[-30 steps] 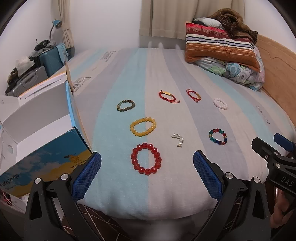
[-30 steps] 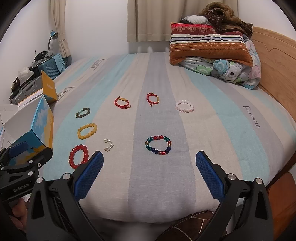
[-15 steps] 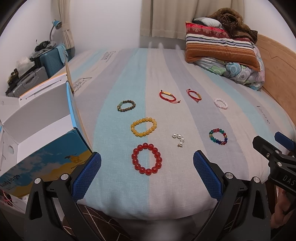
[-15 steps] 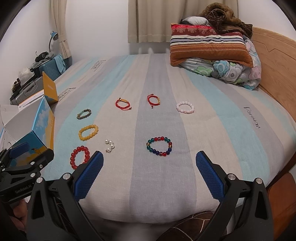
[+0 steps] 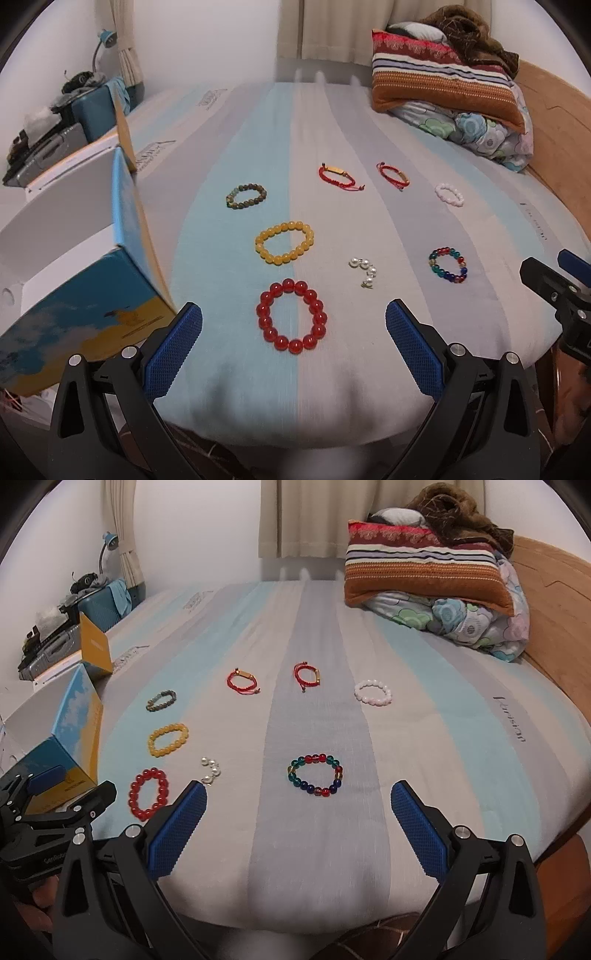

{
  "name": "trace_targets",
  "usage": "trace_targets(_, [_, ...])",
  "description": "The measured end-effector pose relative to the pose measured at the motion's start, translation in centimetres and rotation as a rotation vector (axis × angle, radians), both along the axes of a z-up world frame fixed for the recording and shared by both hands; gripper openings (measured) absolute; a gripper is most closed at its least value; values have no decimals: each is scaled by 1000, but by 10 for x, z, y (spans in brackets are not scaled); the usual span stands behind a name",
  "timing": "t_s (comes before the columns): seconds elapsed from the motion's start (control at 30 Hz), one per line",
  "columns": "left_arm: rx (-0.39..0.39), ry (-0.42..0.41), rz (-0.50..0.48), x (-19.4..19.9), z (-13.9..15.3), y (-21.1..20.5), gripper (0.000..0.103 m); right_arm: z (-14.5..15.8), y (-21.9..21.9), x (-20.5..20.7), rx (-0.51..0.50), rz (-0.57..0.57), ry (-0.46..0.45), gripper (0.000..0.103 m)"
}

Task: Organize jewelry
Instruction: 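Grasp the multicolour bead bracelet with the right tool while the left tool grasps the red bead bracelet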

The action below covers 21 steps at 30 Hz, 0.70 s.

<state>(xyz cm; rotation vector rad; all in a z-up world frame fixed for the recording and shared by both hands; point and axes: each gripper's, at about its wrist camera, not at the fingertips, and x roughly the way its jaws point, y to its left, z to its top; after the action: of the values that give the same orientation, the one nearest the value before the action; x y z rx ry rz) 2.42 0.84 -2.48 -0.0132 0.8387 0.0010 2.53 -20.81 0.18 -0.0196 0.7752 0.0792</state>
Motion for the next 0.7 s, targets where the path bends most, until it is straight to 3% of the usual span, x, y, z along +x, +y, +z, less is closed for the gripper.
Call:
trace_targets(0.57, [-15,99,-11,62,-72,3,97,-90,-10,97,-31,-4,163,95])
trace_targets(0.7, [-14,121,-13,67,-84,4,97,-108,-8,107,-37,0,195,89])
